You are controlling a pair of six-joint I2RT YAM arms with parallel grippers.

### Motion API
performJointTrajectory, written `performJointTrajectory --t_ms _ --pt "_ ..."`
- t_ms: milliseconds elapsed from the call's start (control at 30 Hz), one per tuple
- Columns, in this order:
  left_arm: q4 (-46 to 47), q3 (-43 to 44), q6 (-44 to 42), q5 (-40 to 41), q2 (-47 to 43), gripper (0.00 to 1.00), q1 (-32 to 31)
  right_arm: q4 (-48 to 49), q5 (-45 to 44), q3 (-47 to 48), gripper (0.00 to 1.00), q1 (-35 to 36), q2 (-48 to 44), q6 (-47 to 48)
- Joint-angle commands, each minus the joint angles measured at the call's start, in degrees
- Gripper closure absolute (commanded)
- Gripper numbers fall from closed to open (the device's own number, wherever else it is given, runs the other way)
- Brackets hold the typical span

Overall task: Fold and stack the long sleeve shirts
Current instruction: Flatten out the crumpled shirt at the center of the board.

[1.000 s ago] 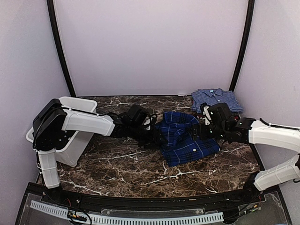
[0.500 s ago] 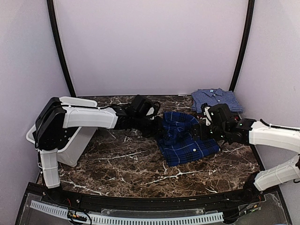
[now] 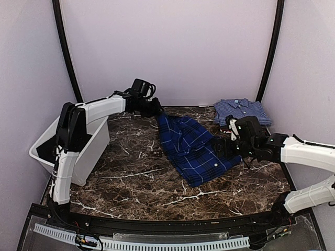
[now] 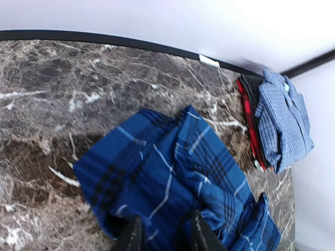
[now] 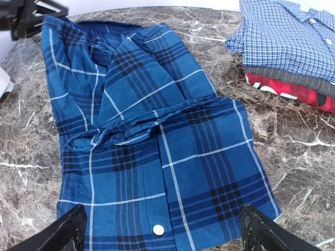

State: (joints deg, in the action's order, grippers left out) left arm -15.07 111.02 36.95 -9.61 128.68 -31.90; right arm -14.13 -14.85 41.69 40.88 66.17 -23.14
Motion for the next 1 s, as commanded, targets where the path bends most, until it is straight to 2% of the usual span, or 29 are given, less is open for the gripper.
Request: performJointTrajectory --t_ms 0,67,167,367,633,800,967 --pt "-12.51 14.1 -5.55 -0.76 7.32 0.53 1.64 2.6 2.22 -1.0 0.01 0.07 1.18 -0.95" --pt "-14.66 17.6 -5.8 -0.6 8.31 0.43 1.68 3.15 2.32 -0.95 0.02 0.08 2.25 -1.0" --pt "-16.61 18.29 -5.83 0.9 6.82 0.38 1.67 3.88 1.93 0.03 0.01 0.07 4.26 -0.72" --pt "-18.71 13.18 -6.09 1.26 1.24 0.4 0.29 4.41 0.8 6.13 0.02 -0.79 12.1 1.06" --pt "-10.9 -5.13 -3.7 -1.73 -8.14 0.42 -4.78 4.9 2.35 14.29 0.06 -1.62 24.44 3.53" --pt "-4.26 -11.84 -0.8 -4.98 -8.94 0.44 -7.58 3.64 4.13 19.72 0.11 -2.12 31.83 3.33" --pt "1.97 -13.17 1.49 -6.85 -6.2 0.45 -8.13 2.0 4.96 24.32 0.14 -2.06 38.52 2.02"
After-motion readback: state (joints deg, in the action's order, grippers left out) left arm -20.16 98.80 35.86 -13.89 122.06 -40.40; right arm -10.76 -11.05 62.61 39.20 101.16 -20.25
